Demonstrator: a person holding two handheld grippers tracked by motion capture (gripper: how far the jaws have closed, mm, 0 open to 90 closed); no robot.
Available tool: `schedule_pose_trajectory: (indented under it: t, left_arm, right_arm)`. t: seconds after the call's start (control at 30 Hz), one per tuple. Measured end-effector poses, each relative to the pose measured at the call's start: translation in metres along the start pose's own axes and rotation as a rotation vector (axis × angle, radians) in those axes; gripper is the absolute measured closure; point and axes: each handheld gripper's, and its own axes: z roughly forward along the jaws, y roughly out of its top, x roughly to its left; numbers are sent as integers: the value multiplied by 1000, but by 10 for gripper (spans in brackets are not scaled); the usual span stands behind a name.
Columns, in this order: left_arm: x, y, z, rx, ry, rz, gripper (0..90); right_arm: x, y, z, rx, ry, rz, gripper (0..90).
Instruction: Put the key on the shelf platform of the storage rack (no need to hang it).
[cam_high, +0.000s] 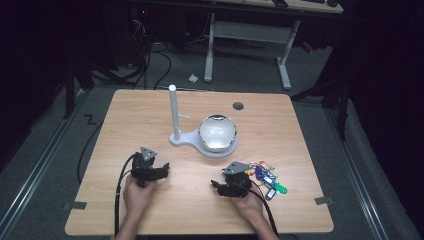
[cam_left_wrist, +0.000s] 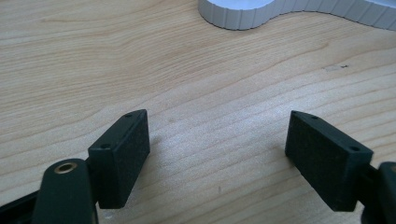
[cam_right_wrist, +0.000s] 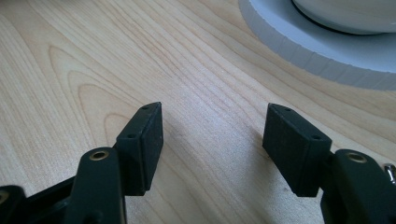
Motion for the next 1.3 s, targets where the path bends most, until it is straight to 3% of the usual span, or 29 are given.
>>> schedule_pose_trajectory:
  t: [0.97,1.3]
  left_arm:
    - [0,0,0,2,0,0,222]
    - [0,0,0,1,0,-4,222]
  right_arm:
    - [-1,0,0,1,-5,7,363]
    - [-3,0,-3,20,-8,27,397]
